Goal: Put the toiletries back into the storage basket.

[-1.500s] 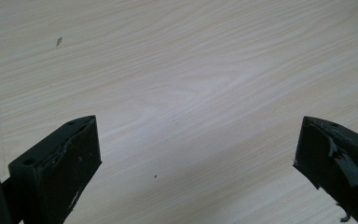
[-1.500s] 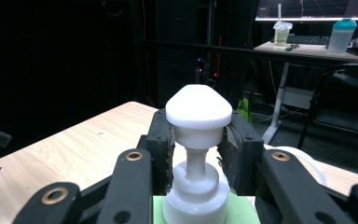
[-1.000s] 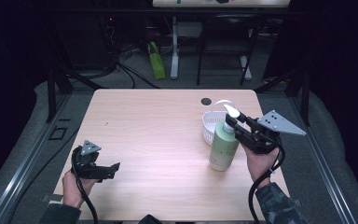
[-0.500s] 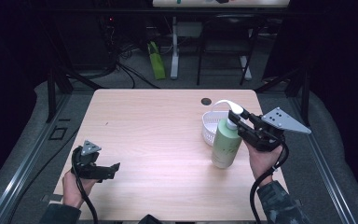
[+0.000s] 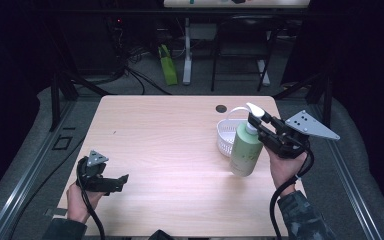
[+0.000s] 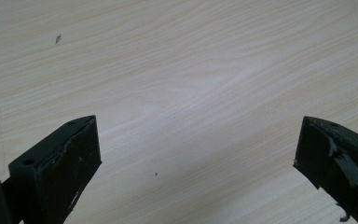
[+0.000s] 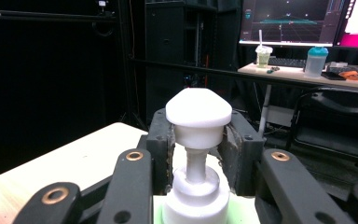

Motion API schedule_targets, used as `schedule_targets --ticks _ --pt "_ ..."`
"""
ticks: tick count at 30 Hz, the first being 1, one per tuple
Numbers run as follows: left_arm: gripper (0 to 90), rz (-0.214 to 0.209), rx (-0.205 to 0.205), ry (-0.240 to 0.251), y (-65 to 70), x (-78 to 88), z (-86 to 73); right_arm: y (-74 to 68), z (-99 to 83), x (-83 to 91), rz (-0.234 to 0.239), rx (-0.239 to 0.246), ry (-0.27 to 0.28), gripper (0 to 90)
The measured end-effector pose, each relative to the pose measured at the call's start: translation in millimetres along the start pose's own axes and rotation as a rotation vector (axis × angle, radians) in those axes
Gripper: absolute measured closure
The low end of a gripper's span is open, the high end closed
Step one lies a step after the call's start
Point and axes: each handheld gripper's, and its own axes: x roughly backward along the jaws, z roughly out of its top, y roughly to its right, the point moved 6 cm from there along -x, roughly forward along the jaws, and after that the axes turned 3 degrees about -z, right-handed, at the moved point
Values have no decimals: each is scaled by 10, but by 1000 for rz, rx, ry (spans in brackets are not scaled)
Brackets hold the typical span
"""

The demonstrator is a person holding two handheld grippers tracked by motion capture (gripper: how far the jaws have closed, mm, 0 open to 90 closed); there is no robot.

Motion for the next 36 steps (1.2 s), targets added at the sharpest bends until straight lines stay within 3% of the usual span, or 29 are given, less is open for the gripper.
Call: schedule_targets --ticks 36 --pt "0 -1 3 6 -3 5 3 148 504 13 -16 20 62 667"
